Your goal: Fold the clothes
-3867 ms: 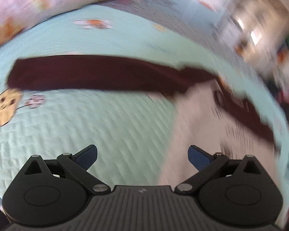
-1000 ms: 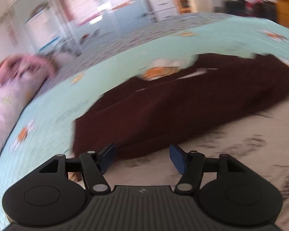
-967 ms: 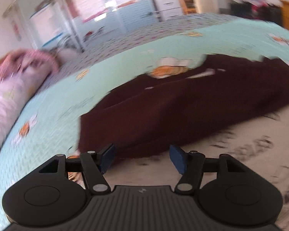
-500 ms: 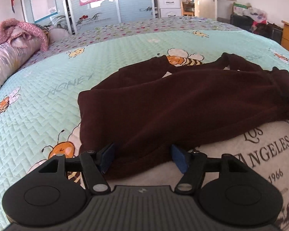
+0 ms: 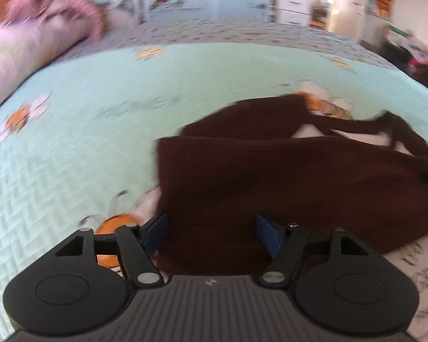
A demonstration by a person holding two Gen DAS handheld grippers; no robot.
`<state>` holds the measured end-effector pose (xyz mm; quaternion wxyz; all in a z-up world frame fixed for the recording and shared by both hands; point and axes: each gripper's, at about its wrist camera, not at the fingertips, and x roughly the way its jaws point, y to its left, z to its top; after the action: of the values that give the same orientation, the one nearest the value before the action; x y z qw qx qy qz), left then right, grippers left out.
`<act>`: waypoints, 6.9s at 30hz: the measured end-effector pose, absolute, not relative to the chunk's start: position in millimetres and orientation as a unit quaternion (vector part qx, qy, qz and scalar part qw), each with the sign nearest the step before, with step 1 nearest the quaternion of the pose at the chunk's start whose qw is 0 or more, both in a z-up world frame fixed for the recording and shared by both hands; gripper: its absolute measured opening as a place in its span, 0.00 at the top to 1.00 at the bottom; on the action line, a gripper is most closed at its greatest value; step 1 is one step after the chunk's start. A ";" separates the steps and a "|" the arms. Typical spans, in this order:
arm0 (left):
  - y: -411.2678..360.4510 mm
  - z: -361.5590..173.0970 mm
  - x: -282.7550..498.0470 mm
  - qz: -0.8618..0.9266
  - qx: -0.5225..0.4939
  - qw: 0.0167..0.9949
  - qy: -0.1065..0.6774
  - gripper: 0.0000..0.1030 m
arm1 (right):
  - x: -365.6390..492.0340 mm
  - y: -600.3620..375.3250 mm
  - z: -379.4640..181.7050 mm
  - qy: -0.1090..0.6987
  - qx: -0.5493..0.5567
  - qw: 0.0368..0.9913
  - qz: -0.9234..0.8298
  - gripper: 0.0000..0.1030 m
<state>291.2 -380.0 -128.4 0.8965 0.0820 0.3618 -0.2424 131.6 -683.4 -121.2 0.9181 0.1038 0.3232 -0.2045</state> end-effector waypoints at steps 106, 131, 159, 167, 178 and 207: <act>-375.6 -80.9 404.0 -0.269 -0.301 0.761 0.508 0.78 | 62.7 -824.8 -103.9 0.110 0.678 0.717 -0.120 0.75; -266.4 -96.8 295.4 -0.295 -0.272 0.777 0.485 0.33 | -11.7 -723.6 -93.9 0.213 0.401 0.872 -0.181 0.36; -365.2 -130.8 269.8 -0.354 -0.055 0.804 0.476 0.56 | 52.9 -597.0 -100.1 0.312 0.053 0.938 -0.139 0.38; -327.6 -118.3 252.9 -0.381 -0.068 0.809 0.442 0.50 | 19.7 -597.9 -98.7 0.310 -0.011 0.940 -0.145 0.37; -368.6 -120.8 268.4 -0.362 -0.015 0.809 0.463 0.46 | 57.9 -608.2 -121.3 0.326 -0.005 0.928 -0.180 0.26; -371.3 -66.2 206.8 -0.292 0.097 0.864 0.399 0.31 | 65.5 -544.7 -99.1 0.236 0.066 0.952 -0.182 0.16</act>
<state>206.8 -371.3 -66.2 0.8638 0.0972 0.3990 -0.2918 65.5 -544.7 -99.1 0.9522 0.0658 0.2365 -0.1816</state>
